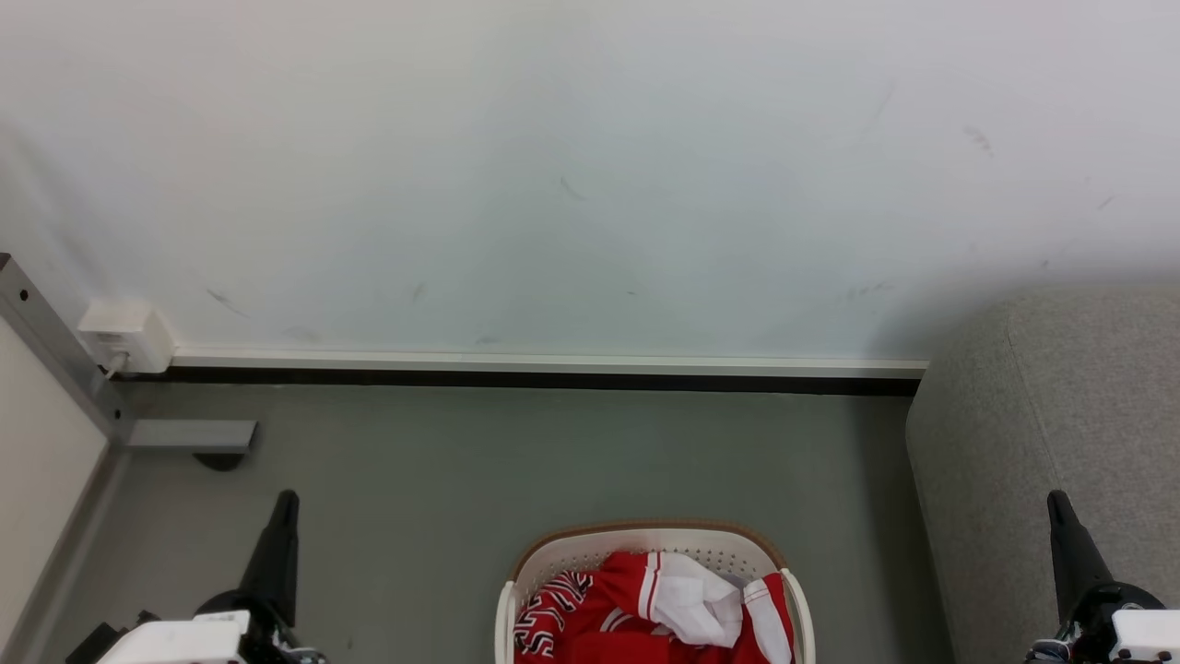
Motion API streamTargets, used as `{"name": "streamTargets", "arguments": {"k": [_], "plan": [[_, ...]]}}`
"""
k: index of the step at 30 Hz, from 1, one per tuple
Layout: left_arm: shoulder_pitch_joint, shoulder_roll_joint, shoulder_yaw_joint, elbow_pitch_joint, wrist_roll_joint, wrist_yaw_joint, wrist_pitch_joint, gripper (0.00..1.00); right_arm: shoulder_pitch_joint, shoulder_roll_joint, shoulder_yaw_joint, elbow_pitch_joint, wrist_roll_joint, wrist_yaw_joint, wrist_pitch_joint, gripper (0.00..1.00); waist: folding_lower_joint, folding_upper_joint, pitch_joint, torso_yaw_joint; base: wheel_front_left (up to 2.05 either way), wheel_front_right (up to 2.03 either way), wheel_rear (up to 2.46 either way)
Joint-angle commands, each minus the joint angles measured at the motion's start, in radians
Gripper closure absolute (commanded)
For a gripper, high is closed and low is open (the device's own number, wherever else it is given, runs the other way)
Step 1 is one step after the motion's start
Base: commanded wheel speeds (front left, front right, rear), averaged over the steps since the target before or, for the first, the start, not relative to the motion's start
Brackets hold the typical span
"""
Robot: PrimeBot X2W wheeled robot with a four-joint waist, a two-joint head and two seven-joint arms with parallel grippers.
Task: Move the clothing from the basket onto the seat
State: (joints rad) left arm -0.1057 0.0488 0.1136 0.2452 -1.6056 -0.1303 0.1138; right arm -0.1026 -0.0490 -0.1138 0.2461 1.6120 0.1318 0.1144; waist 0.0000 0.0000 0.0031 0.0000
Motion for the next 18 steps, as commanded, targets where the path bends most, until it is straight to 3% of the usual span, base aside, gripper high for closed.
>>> {"name": "streamTargets", "arguments": {"k": [1,18], "plan": [[-0.008,0.002,0.002,0.000,-0.014,-0.003,0.003,1.00,-0.012,-0.001,-0.003,-0.004,0.002,-0.003,0.002,1.00,0.0000,0.0000,0.000,0.000,0.00,0.00,0.00],[-0.008,0.002,0.002,0.000,-0.014,-0.003,0.003,1.00,-0.012,-0.001,-0.003,-0.004,0.002,-0.003,0.002,1.00,0.0000,0.0000,0.000,0.000,0.00,0.00,0.00]]}}
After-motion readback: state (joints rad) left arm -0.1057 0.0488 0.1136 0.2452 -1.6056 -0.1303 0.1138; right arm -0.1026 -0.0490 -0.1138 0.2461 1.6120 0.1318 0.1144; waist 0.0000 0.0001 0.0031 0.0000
